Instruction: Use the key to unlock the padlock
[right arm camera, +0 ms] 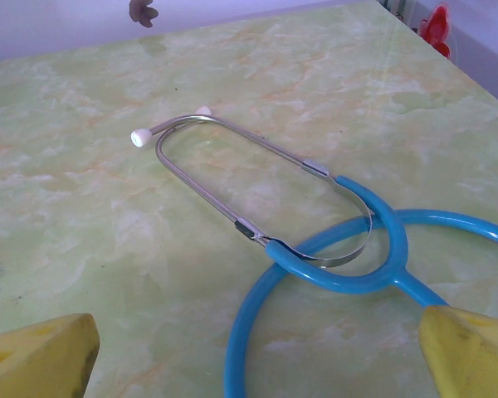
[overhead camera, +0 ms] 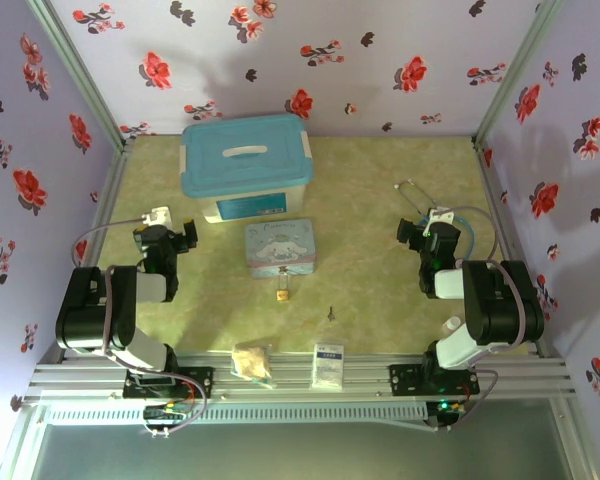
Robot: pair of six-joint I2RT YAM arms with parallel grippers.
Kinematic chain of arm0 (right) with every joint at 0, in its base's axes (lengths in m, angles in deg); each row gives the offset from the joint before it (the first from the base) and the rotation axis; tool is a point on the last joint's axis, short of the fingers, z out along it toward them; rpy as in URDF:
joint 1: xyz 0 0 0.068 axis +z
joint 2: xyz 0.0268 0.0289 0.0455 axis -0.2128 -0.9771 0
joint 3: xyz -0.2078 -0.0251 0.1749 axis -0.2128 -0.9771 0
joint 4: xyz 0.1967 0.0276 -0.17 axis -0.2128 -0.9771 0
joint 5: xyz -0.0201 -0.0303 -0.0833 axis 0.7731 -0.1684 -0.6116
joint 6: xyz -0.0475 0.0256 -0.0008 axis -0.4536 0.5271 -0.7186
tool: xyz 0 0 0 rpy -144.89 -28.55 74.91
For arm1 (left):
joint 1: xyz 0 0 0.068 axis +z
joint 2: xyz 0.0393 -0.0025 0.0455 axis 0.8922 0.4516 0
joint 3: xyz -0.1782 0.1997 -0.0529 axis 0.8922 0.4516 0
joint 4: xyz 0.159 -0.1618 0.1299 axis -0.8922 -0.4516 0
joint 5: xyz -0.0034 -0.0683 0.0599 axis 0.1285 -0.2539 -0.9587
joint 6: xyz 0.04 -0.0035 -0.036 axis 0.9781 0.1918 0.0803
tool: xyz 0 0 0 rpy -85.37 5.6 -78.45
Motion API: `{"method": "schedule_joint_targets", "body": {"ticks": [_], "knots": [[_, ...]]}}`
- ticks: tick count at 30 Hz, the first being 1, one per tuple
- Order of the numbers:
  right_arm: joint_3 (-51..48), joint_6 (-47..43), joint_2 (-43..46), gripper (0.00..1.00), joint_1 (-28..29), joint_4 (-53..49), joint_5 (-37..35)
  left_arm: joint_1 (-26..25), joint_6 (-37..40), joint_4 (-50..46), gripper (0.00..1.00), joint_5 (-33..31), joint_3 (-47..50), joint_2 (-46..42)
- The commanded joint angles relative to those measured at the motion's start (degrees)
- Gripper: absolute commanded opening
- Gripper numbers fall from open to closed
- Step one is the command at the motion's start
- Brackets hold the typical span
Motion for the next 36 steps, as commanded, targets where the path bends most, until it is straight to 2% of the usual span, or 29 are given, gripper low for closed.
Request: {"method": "schedule_joint_targets", "body": {"ticks": [1,24,26,30,36], "knots": [[1.19,-1.01,-0.60,0.99,-0.29,1.76,-1.04,0.19,1.55,1.47,1.00,0.51,-1.19,0.53],[1.11,-1.04,-0.53,0.99,-0.29,1.92,-0.93,0.36,1.22,1.64,1.00,0.61,-1.10,0.54],[1.01,-1.28,-0.02,0.99,-0.29,2.11,-0.12,0.38,0.82,0.47,1.00,-0.96,-1.42,-0.45],[2.76,-3.63,5.73,0.99,-0.04,-6.12,4.59,0.41,-0.38,-10.28,1.00,-4.15,-4.25,-7.13],[6.23,-6.10,14.40,0.99,4.77,-18.07,1.39,-0.46,-0.20,-10.65,1.00,-6.56,-2.03,-13.70]]}}
